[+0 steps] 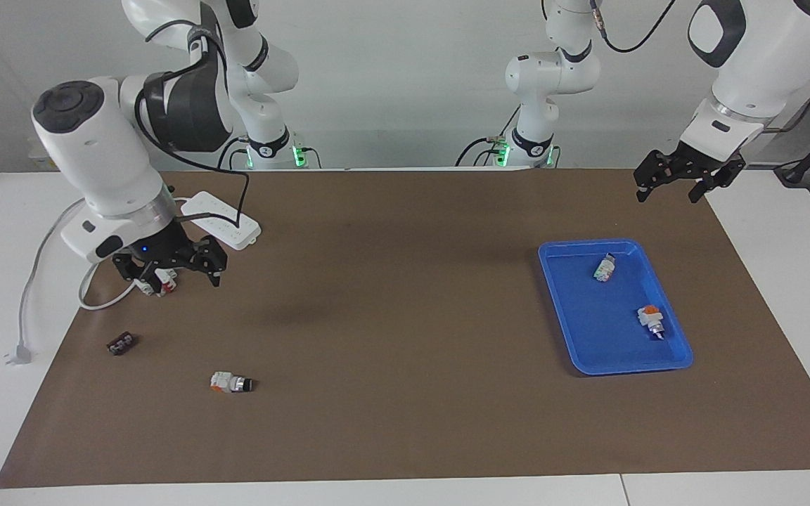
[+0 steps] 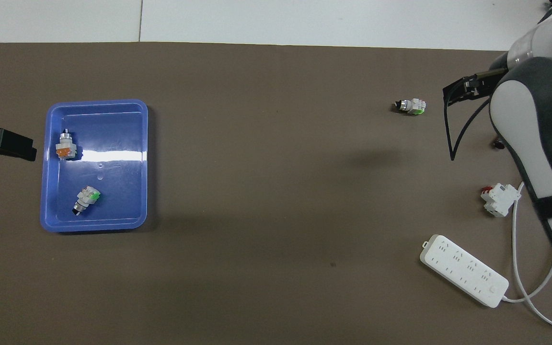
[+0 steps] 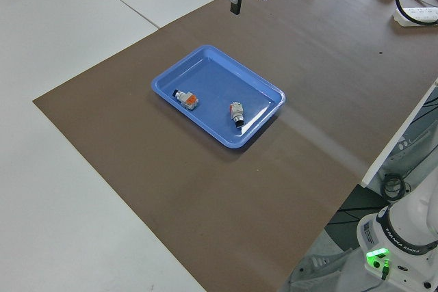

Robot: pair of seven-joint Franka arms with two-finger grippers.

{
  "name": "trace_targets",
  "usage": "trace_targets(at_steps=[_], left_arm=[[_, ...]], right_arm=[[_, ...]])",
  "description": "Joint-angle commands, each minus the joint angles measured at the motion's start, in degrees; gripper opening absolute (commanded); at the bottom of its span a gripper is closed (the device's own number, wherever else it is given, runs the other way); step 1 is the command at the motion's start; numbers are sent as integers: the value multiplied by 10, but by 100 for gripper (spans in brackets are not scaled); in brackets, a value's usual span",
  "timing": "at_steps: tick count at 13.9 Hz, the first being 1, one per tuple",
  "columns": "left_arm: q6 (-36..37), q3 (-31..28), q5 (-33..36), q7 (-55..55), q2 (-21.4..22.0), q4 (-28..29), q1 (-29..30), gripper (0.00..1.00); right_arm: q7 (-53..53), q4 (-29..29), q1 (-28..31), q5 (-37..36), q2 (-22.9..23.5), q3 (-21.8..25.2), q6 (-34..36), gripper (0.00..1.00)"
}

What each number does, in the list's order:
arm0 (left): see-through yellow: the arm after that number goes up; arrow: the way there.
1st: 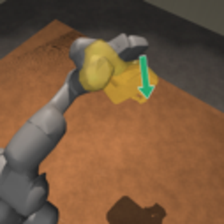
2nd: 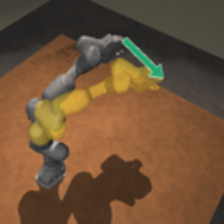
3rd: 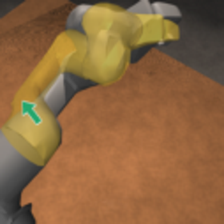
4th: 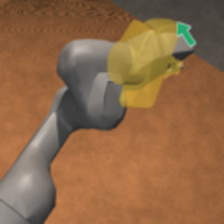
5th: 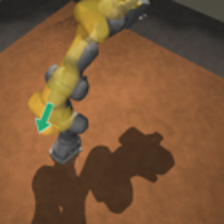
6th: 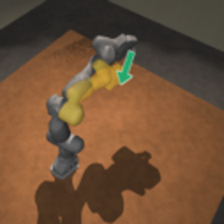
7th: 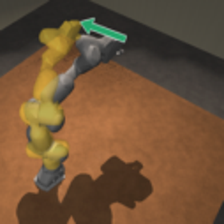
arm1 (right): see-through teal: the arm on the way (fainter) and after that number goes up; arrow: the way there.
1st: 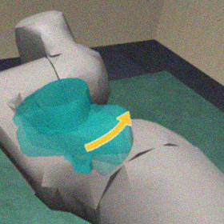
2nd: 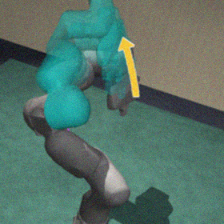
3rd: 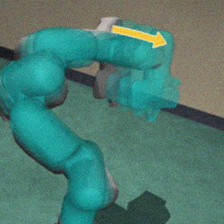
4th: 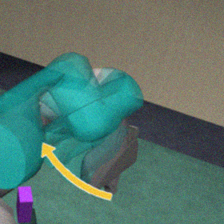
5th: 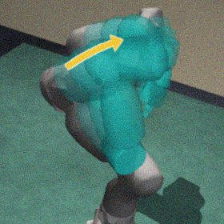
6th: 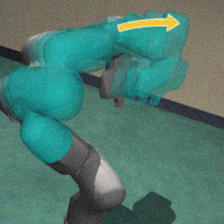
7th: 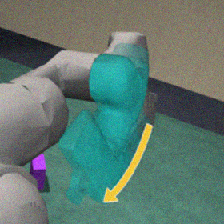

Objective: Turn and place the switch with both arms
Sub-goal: 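Reach the right gripper to the white-green switch module on the mat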

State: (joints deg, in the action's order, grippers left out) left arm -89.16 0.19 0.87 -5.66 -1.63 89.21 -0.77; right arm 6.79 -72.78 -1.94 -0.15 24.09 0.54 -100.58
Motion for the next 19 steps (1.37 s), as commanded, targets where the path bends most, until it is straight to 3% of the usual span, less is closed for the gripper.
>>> trace_targets(at_steps=[1, 3, 9, 16, 19], left_arm=[[-7, 1, 8, 6, 8, 11, 1, 100], [-6, 1, 8, 6, 8, 11, 1, 100], [-6, 1, 8, 6, 8, 11, 1, 100], [-7, 1, 8, 6, 8, 11, 1, 100], [-6, 1, 8, 6, 8, 11, 1, 100]], right_arm=[[71, 125, 27, 11, 100, -33, 16, 100], [134, 149, 29, 11, 134, -36, 14, 100], [362, 146, 28, 6, 189, -43, -25, 100], [676, 98, 29, 7, 208, -43, -117, 100], [734, 71, 33, 11, 208, -43, -132, 100]])
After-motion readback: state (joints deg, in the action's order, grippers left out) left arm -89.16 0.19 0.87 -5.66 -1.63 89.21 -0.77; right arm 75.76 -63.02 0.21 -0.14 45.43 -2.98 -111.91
